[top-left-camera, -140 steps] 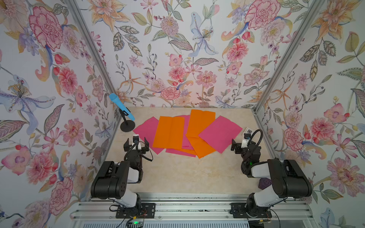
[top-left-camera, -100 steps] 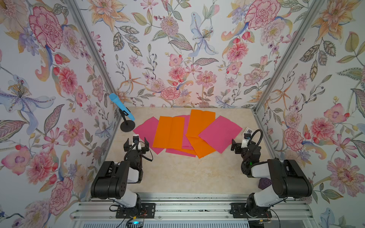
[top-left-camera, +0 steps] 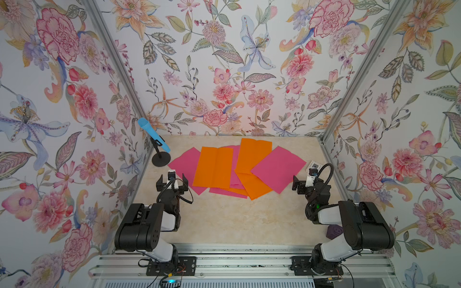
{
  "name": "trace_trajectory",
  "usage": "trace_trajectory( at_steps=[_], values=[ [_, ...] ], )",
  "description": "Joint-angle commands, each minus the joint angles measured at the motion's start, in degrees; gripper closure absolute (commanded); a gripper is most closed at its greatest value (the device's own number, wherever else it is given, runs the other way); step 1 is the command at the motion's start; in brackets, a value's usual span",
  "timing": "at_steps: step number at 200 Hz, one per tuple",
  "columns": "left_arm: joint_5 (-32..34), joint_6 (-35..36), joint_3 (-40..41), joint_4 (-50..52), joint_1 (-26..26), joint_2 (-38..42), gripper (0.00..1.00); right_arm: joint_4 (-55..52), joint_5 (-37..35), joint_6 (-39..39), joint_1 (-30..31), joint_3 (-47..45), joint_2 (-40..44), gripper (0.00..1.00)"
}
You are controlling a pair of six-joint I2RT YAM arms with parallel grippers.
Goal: Sort the scattered colored papers by color
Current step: Move the colored paper at the center of the board.
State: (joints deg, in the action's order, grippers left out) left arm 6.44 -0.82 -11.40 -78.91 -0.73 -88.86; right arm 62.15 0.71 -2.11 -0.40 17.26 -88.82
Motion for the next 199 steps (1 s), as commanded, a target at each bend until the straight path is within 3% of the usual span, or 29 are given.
trace_trajectory(
  at_steps=[1,63,77,103,127,163,199],
  values=[
    [1.03,0.73,-0.35,-1.31,-0.54,-0.09,0.0,0.08,0.95,0.78,-0.08,-0.03,0.38,0.0],
    [3.07,0.03,-1.06,1.07,-0.53,1.2,0.0,-1.19,-2.0,1.38,0.23,0.4,1.11,0.0],
    [5.04,-0.39,-4.14,9.92,-0.74,4.31,0.0,-5.44,-4.34,2.17,0.31,2.04,2.89,0.0],
    [8.44,-1.63,-10.65,24.89,-1.25,10.18,0.0,-24.42,-8.82,4.36,0.43,10.21,7.52,0.0],
    [5.47,-6.57,-20.25,44.9,-1.64,14.88,0.0,-42.63,-14.97,10.81,3.11,18.84,11.56,0.0],
    [0.45,-20.6,-32.19,63.97,-3.6,13.18,0.0,-59.79,-4.63,19.53,6.6,26.38,16.9,0.0],
    [-4.24,-32.53,-31.71,61.08,-11.86,11.32,0.0,-63.77,14.09,35.31,4.26,26.18,16.21,0.0]
  ],
)
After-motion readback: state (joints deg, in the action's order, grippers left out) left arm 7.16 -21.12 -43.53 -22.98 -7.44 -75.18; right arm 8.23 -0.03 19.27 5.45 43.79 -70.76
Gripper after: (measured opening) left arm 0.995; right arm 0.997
